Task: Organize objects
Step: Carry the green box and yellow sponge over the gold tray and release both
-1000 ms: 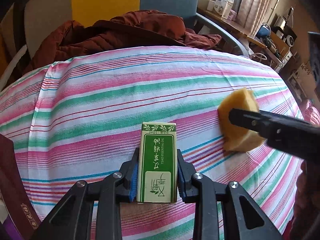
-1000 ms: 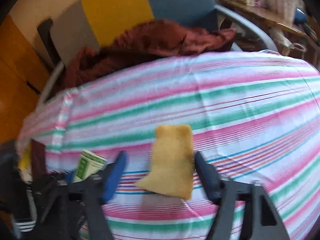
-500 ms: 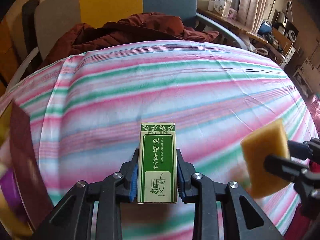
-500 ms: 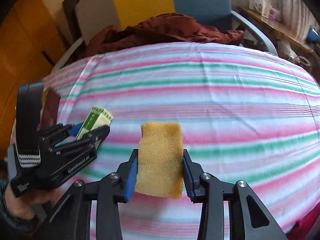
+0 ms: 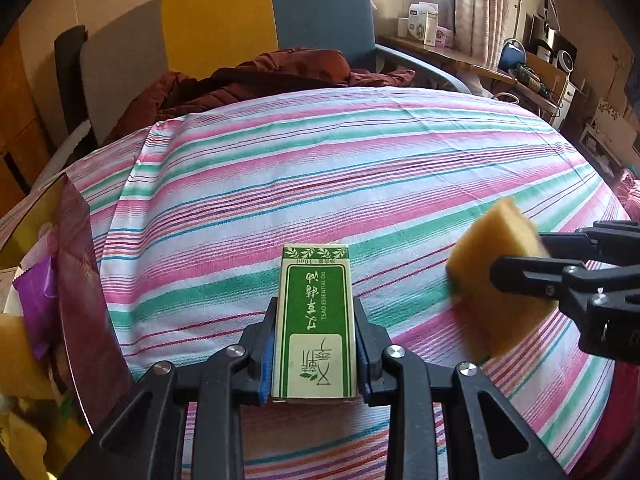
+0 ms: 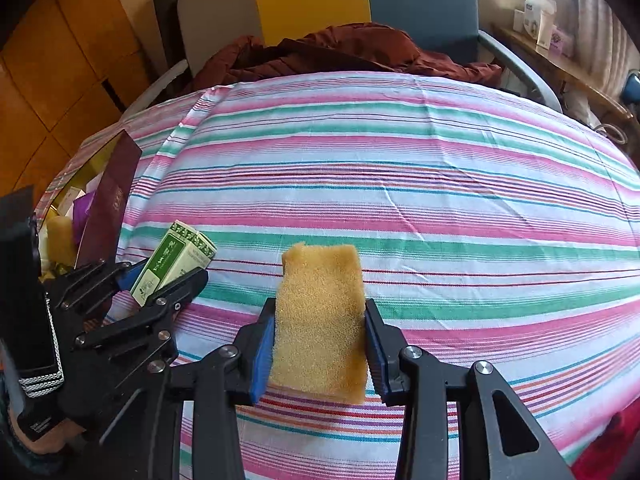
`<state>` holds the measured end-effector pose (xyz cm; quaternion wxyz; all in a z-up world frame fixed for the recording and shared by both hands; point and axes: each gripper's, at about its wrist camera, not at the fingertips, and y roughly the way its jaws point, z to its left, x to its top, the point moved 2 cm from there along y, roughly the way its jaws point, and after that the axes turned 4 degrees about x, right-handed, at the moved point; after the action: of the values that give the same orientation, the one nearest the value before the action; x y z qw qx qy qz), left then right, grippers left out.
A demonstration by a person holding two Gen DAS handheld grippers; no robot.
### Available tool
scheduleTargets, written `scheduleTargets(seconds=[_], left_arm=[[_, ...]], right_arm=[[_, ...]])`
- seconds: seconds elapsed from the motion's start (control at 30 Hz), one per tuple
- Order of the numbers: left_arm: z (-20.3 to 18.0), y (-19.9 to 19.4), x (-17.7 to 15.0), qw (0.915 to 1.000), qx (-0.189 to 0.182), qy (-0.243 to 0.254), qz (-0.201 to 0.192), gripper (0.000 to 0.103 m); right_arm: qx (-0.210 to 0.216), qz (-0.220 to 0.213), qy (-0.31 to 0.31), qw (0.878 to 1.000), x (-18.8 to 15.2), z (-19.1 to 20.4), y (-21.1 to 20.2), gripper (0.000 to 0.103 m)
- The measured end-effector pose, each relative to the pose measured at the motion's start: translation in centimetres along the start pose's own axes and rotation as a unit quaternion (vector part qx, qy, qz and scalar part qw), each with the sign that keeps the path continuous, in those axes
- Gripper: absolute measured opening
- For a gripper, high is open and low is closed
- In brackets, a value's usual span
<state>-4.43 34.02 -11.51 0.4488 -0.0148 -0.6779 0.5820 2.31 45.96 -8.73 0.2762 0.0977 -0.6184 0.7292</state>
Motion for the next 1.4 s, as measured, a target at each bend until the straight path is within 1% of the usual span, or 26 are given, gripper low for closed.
scheduleTargets(seconds=[0.13, 0.4, 0.53, 0.7, 0.77, 0.9, 1.03, 1.23, 1.33, 1.4], left_arm=[[-0.1, 0.0, -0.2, 0.9999, 0.005, 0.008, -0.008, 0.031], [0.2, -0.7, -0.2, 1.0, 0.001, -0.004, -0.001, 0.03], [0.5, -2.6, 0.2, 0.9997, 0.002, -0.004, -0.023, 0.03], [1.4, -5.8, 0.6, 0.9986, 0.001, -0.016, -0.051, 0.03], [1.8, -7.2, 0.8, 0.9977, 0.004, -0.018, -0.065, 0.03], [3.2, -9.3, 1.0, 0.9962, 0.012, -0.03, -0.081, 0.03], [5.1, -11.2, 0.7, 0.9942, 0.029, -0.042, -0.094, 0.03], [8.3, -13.0, -0.3, 0.9913, 0.055, -0.063, -0.102, 0.03], [10.2, -13.4, -1.0, 0.9895, 0.064, -0.082, -0.101, 0.03], [11.5, -13.8, -1.7, 0.9881, 0.07, -0.095, -0.099, 0.03]], right_arm=[[0.001, 0.0, -0.003, 1.0, 0.1, 0.0, 0.1, 0.04], [0.002, -0.004, -0.001, 1.0, 0.3, 0.1, 0.1, 0.04], [0.002, -0.007, -0.002, 1.0, 0.3, 0.1, 0.0, 0.04], [0.0, -0.01, -0.004, 1.0, 0.3, 0.3, 0.0, 0.04], [0.012, -0.013, -0.004, 1.0, 0.4, 0.6, 0.0, 0.04], [0.029, -0.018, -0.019, 0.999, 0.3, 1.9, -0.1, 0.04], [0.046, -0.027, -0.032, 0.998, 0.1, 3.4, -0.3, 0.04], [0.058, -0.031, -0.037, 0.997, 0.0, 5.0, -0.7, 0.04], [0.056, -0.036, -0.044, 0.997, 0.2, 6.0, -1.3, 0.04], [0.065, -0.042, -0.04, 0.996, 0.4, 6.8, -1.8, 0.04]])
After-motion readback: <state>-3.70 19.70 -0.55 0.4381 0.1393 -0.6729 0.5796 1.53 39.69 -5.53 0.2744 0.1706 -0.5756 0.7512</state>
